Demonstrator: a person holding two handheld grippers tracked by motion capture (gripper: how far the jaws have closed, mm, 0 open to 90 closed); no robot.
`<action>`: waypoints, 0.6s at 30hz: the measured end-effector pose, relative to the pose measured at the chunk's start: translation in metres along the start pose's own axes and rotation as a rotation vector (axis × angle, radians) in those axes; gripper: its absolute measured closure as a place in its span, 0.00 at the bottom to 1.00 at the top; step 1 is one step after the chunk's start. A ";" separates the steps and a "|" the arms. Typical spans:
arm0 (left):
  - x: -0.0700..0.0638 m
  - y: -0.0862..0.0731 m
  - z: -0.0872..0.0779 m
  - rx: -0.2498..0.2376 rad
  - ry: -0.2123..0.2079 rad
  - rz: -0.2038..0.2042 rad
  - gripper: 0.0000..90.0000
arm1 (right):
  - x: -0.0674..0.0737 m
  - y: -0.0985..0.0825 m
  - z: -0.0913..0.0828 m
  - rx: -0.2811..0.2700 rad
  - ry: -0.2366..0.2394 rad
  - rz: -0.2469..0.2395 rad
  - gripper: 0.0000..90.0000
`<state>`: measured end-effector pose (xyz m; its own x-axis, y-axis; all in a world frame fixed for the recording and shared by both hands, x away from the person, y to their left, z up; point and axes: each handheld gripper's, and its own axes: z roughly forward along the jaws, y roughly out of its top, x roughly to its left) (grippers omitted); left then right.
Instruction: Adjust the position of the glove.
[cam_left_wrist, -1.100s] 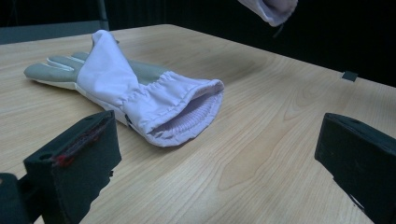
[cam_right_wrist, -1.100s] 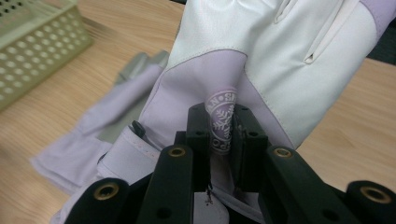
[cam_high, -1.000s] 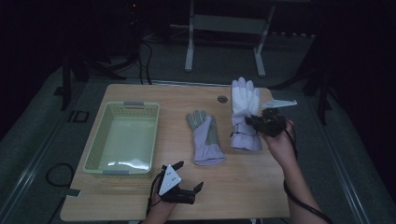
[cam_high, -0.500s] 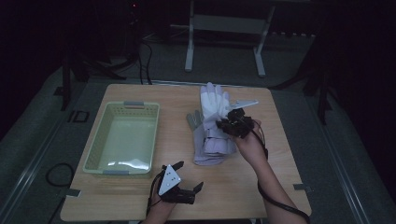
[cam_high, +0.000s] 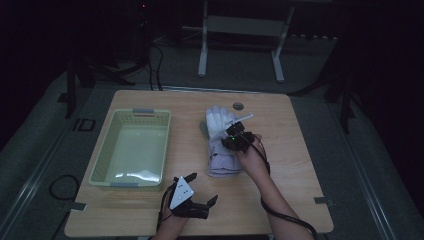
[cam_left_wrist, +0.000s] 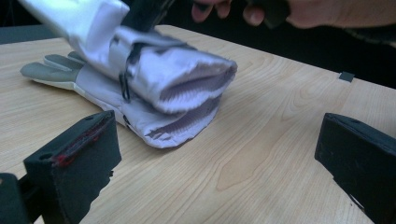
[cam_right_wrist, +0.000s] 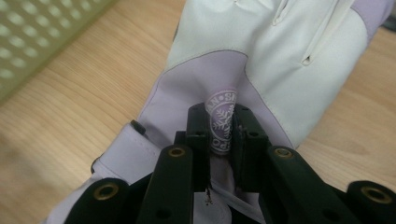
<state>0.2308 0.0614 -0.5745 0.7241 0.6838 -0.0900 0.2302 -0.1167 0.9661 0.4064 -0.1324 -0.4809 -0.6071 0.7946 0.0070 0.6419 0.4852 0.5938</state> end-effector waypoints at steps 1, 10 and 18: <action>0.000 0.000 0.000 0.000 0.000 0.002 0.00 | 0.000 -0.001 0.004 0.011 -0.005 0.001 0.88; 0.000 0.000 0.000 0.001 0.000 0.000 0.00 | 0.001 -0.005 0.023 0.040 0.009 -0.011 0.83; 0.002 0.000 0.000 0.002 -0.008 -0.011 0.00 | -0.006 -0.006 0.012 -0.005 0.043 -0.041 0.59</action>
<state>0.2323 0.0629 -0.5745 0.7270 0.6790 -0.1023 0.2395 -0.1111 0.9645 0.4118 -0.1354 -0.4939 -0.6522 0.7579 0.0169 0.6139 0.5149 0.5984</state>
